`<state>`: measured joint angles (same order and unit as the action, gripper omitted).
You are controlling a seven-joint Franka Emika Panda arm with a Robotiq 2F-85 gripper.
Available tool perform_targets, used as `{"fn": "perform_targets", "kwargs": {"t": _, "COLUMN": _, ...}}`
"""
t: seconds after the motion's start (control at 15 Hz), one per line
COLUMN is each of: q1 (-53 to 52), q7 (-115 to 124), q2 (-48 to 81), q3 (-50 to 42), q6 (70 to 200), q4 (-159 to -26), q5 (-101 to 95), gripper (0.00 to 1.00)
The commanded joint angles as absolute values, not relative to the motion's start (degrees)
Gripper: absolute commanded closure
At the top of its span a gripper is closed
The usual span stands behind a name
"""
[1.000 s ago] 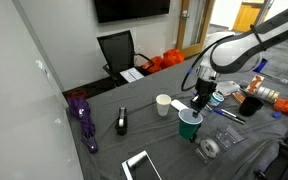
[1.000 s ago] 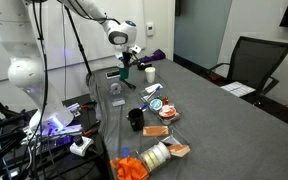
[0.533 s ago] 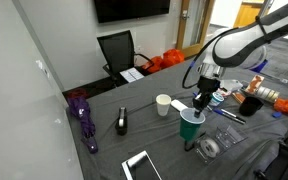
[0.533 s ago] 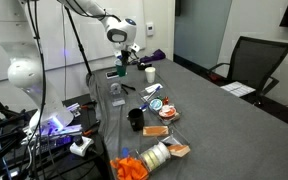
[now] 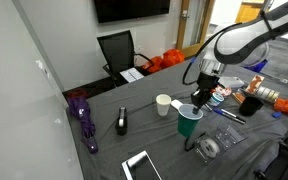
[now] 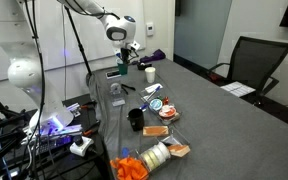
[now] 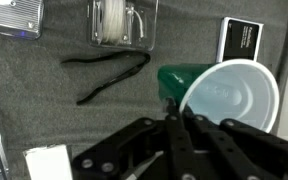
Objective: Pour the tongs out of the green cup.
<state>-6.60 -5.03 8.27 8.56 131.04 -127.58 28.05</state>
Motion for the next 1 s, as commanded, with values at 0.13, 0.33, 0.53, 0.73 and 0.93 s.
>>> {"fn": "perform_targets", "kwargs": {"t": 0.13, "q1": -8.6, "q7": 10.8, "q2": 16.7, "q3": 8.0, "q6": 136.5, "q4": -120.1, "q5": 22.7, "gripper": 0.99}}
{"fn": "perform_targets", "kwargs": {"t": 0.33, "q1": -10.0, "q7": 20.8, "q2": 21.5, "q3": 6.8, "q6": 135.7, "q4": -115.1, "q5": 17.4, "gripper": 0.99}}
{"fn": "perform_targets", "kwargs": {"t": 0.53, "q1": -11.2, "q7": 26.9, "q2": 25.0, "q3": 5.6, "q6": 135.3, "q4": -111.6, "q5": 14.3, "gripper": 0.99}}
{"fn": "perform_targets", "kwargs": {"t": 0.73, "q1": -12.5, "q7": 30.4, "q2": 27.7, "q3": 4.5, "q6": 135.3, "q4": -109.2, "q5": 12.3, "gripper": 0.99}}
{"fn": "perform_targets", "kwargs": {"t": 0.93, "q1": -13.4, "q7": 31.8, "q2": 29.4, "q3": 3.6, "q6": 135.2, "q4": -108.6, "q5": 10.7, "gripper": 0.99}}
